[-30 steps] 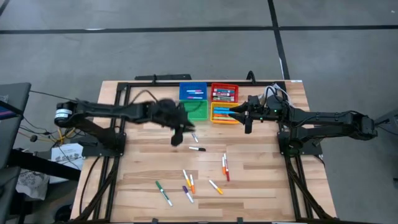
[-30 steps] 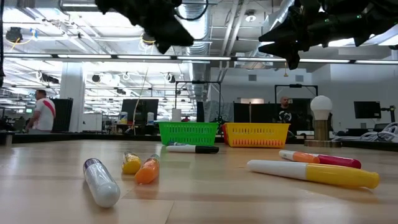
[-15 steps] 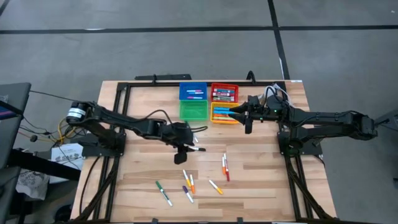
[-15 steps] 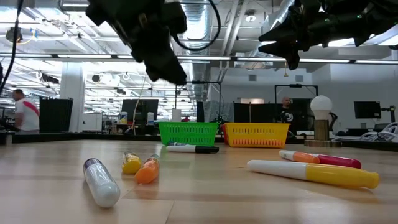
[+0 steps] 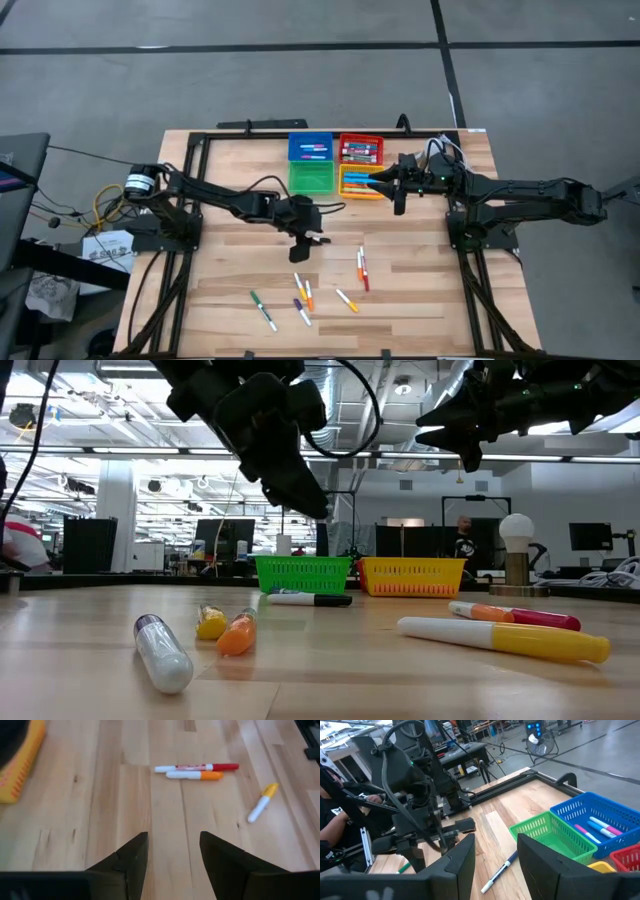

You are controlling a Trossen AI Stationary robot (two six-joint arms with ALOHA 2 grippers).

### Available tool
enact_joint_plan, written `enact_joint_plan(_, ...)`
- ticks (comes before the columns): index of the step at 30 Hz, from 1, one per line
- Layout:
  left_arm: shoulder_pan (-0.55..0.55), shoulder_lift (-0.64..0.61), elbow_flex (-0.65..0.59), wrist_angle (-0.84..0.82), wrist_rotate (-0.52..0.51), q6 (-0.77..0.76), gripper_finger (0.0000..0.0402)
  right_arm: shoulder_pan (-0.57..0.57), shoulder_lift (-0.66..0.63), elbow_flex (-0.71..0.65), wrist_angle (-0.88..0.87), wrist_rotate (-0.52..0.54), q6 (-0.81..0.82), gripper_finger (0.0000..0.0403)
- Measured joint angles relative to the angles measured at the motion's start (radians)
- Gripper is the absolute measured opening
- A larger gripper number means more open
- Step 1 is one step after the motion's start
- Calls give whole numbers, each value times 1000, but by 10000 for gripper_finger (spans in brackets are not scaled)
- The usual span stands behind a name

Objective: Pick & Place Markers
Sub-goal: Put the black highlighter pen into the blue bin

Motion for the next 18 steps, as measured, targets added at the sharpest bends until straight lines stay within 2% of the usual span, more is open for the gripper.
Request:
enact_joint_plan(9, 28, 12, 6, -1, 11, 2, 177, 0, 0, 0, 0, 0, 0, 135)
enact_joint_plan(18, 21, 118, 7, 4, -26, -28, 176, 0, 0, 0, -1, -1, 0, 133)
